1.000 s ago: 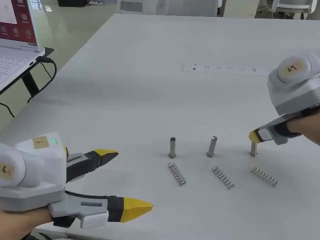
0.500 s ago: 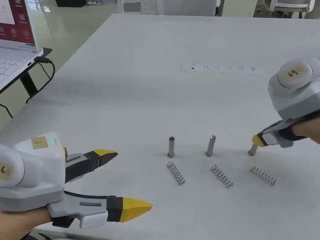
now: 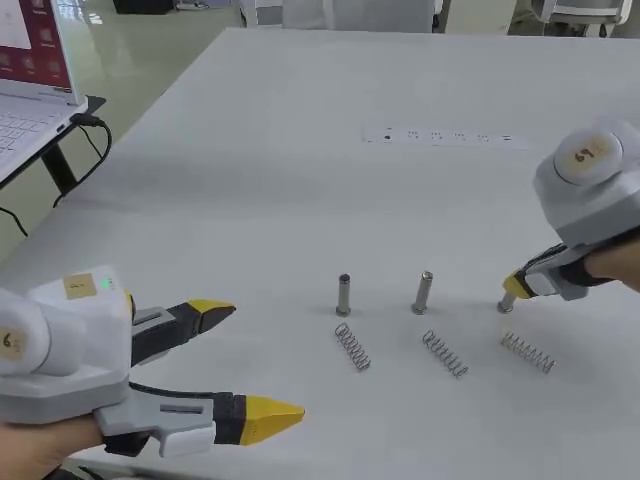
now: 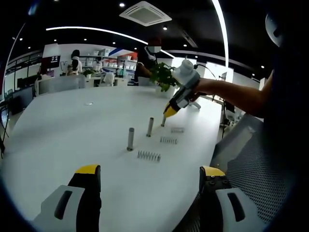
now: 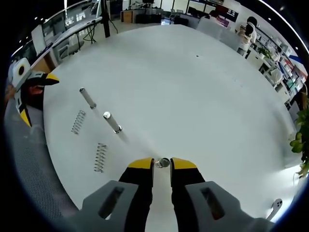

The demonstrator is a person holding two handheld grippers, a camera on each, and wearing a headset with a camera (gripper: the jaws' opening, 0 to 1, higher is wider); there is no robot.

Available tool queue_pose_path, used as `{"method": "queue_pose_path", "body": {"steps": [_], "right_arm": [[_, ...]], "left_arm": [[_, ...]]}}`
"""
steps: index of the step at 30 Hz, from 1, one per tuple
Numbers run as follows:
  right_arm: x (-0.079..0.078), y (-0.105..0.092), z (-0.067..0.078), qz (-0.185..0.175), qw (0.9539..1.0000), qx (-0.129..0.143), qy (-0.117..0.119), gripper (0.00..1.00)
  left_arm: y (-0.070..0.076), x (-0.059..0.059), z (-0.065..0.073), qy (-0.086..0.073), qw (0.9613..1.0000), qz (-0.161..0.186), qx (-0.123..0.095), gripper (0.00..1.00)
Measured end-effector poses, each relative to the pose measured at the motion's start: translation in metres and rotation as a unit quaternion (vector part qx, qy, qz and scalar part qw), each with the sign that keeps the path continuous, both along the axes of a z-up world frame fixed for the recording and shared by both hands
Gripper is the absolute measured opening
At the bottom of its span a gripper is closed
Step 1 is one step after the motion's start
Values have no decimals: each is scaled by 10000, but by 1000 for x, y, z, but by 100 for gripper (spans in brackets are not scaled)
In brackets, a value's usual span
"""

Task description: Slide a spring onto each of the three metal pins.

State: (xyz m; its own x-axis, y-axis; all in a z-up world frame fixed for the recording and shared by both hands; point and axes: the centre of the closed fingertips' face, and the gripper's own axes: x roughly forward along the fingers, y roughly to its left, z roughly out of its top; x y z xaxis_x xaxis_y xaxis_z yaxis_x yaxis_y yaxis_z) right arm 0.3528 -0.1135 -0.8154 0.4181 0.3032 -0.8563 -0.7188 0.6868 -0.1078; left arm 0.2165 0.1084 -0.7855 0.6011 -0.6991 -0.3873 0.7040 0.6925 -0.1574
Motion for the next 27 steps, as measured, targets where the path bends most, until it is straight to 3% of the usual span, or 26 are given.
{"method": "queue_pose_path", "body": {"steps": [16, 27], "right_arm": [[-13, -12, 0, -58, 10000, -31, 33, 15], [-25, -6, 2, 22, 9997, 202, 148, 16]], "left_arm": [[-1, -2, -1, 4, 10000, -40, 21, 81], [-2, -1, 0, -11, 10000, -46, -10, 81]]}}
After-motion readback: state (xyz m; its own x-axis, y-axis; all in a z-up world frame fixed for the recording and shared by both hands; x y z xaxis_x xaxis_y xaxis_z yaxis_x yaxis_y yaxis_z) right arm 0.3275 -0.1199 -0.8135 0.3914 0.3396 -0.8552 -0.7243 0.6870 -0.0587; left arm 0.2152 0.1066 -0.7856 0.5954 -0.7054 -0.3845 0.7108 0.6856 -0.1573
